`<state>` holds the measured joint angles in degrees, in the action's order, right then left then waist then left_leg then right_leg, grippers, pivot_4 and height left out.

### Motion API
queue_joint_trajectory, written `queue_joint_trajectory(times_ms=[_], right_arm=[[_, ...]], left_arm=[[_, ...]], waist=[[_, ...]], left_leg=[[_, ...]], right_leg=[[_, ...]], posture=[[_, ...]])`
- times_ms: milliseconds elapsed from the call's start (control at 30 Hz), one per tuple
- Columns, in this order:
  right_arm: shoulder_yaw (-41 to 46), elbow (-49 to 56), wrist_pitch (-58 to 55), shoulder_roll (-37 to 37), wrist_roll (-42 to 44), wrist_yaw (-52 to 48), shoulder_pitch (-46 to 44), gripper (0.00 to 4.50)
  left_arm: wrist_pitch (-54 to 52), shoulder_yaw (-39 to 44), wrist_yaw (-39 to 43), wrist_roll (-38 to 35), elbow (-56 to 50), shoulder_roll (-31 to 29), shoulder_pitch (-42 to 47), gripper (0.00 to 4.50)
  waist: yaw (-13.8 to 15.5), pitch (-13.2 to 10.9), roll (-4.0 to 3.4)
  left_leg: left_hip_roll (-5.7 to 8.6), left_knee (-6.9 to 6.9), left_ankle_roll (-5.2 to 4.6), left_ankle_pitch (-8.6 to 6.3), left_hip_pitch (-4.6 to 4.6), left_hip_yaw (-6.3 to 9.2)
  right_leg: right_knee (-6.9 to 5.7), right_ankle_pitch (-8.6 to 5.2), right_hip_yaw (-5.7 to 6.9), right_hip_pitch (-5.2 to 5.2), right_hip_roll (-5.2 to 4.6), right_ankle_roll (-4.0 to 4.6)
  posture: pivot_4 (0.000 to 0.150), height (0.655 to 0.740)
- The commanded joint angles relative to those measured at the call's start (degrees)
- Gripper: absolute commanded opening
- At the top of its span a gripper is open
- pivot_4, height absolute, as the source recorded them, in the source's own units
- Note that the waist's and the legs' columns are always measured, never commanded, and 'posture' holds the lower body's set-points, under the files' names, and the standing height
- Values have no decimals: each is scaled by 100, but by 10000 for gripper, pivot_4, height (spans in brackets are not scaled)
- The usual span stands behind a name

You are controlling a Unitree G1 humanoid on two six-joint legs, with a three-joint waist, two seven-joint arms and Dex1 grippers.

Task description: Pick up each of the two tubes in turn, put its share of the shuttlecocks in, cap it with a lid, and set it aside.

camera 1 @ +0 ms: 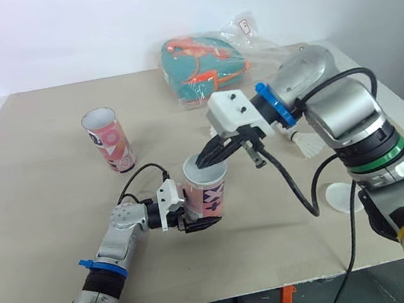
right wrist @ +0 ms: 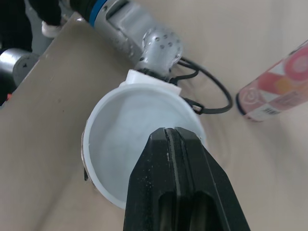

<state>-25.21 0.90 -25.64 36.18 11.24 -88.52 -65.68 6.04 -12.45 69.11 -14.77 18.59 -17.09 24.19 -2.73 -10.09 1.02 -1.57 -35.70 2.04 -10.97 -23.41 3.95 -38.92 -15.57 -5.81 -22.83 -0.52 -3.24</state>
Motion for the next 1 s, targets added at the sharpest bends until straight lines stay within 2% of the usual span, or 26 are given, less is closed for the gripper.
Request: queue_joint_trajectory(times_ms=[33,300,433,633,800,900,967,1000], right_arm=[[-180,147,252,33,-160,-257,-42,291],[-825,390,636,87,-496,-398,368,291],[-1119,105,1275,77,-1205,-244,577,291],[-777,-230,1524,-46,-1313,-141,496,291],[-52,67,652,-96,-486,-93,532,291],[632,206,-186,-75,105,177,427,8606],[873,326,-402,125,273,207,456,17365],[940,375,-475,196,330,227,472,23431]], left_arm=[[-37,4,-22,72,120,-63,-31,36515],[-23,11,-41,76,97,-73,-72,36515],[-37,11,-51,78,62,-73,-107,36515],[-60,11,-70,76,37,-76,-119,36515],[-53,-4,-71,69,61,-60,-94,36515],[-41,-7,-60,66,94,-40,-67,36515],[-26,-5,-48,67,108,-35,-59,36515],[-21,-3,-41,69,111,-35,-58,36515]], waist=[[0,0,0],[-2,5,-1],[-2,22,-5],[-10,63,-4],[-9,63,-3],[-4,56,-8],[5,53,-13],[14,53,-13]], left_leg=[[0,0,0,0,0,0],[-1,0,0,0,7,0],[-1,1,0,0,13,0],[-4,11,2,-2,71,-2],[-6,15,3,-2,79,-3],[-6,20,3,-2,62,-2],[-5,19,3,-2,30,2],[-4,19,3,-2,13,4]], right_leg=[[0,0,0,0,0,0],[0,0,0,6,1,0],[1,-3,1,15,1,-1],[10,-20,1,64,1,30],[10,-23,1,69,1,36],[9,-23,1,56,1,36],[9,-9,3,27,1,14],[9,-10,4,14,1,13]], posture=[[1500,7387],[1500,7387],[1500,7387],[1500,7387],[1500,7387],[1500,7387],[1500,7387],[1500,7387]])
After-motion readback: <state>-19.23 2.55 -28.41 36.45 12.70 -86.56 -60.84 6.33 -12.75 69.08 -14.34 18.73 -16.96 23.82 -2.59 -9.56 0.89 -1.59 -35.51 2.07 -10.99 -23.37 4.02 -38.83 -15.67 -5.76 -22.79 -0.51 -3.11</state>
